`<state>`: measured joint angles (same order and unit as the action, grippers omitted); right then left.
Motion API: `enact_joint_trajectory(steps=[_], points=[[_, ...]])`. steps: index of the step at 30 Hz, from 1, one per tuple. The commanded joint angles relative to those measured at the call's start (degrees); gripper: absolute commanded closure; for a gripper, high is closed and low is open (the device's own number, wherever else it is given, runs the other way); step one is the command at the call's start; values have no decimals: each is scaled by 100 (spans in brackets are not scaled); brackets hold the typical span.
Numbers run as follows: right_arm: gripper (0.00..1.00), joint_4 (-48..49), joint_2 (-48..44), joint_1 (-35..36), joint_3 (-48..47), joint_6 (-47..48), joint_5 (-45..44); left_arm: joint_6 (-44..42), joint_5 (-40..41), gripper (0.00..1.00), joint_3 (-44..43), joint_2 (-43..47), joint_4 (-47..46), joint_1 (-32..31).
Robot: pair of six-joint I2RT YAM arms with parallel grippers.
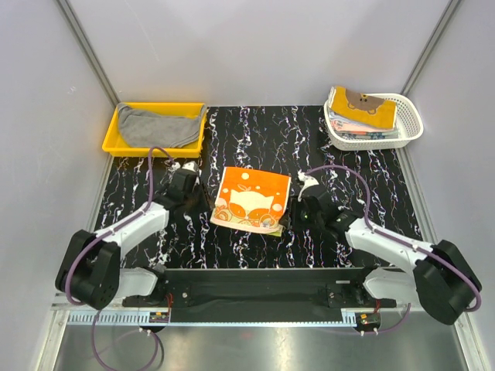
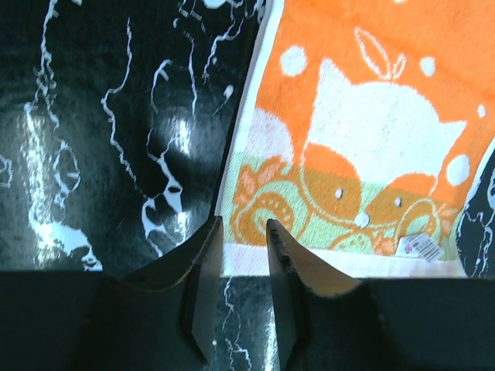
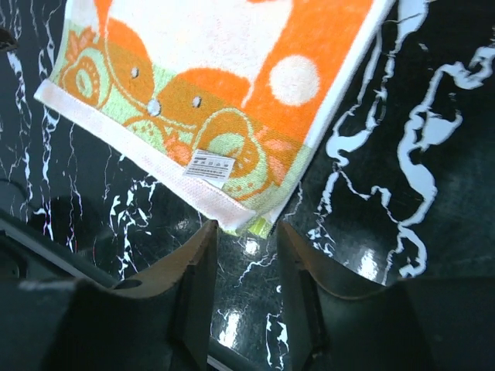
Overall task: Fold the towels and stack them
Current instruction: Fold the towel
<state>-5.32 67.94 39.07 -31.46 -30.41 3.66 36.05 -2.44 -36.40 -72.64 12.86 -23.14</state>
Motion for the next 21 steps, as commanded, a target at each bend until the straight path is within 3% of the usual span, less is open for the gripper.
enact_joint_trajectory(steps=[1,4,13,21], points=[[57,-476,-229,48,-272,-351,-751,-54,138,64,-516,-328,-275,-24],[55,-890,323,-92,-895,-203,-1289,-290,147,58,-1051,-766,-267,-16],[59,-839,2396,-1120,-2652,35,-894,-1116,226,57,-3221,-2341,348,134],[60,-1014,3479,-1217,-3453,185,-884,-1663,164,58,-4427,-3799,858,195]])
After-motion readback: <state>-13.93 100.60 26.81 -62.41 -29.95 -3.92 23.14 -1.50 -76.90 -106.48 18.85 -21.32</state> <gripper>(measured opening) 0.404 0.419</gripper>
